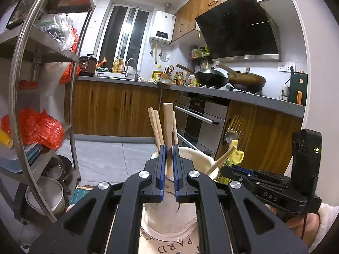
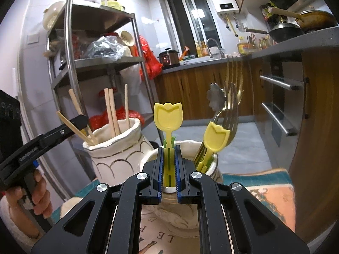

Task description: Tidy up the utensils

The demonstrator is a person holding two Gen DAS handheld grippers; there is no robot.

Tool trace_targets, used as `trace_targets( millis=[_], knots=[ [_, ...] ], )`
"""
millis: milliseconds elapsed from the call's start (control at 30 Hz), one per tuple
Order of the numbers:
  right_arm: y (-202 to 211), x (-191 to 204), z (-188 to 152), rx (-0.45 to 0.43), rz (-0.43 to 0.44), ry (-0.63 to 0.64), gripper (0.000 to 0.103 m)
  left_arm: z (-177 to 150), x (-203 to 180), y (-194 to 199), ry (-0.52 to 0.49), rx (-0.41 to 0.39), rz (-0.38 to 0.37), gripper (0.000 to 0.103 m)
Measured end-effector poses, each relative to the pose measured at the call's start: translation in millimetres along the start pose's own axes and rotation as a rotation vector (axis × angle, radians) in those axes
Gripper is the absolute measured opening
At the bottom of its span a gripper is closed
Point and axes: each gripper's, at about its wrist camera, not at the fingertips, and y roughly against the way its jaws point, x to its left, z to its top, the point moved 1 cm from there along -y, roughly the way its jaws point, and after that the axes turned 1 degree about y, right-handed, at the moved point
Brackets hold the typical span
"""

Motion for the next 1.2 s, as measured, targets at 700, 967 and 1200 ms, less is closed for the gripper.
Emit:
trace_targets(
  millis=[700, 967, 1200],
  knots=[
    [55.5, 19.0, -15.7, -0.024, -0.038, 0.052, 0.041, -30.7, -0.5, 30.1, -0.019, 0.063, 0.054, 0.02],
    [83.2, 22.7, -35.9, -0.007, -0.124, 0.11, 0.066, -54.5, -9.7, 45.2, -0.058, 0.117, 0.112, 0.038],
    [96.2, 17.6, -42.9, -0.025, -0.186, 0.124, 0.081, -65.8, -18.0, 58.8, -0.096, 0.099, 0.145, 0.071]
  ],
)
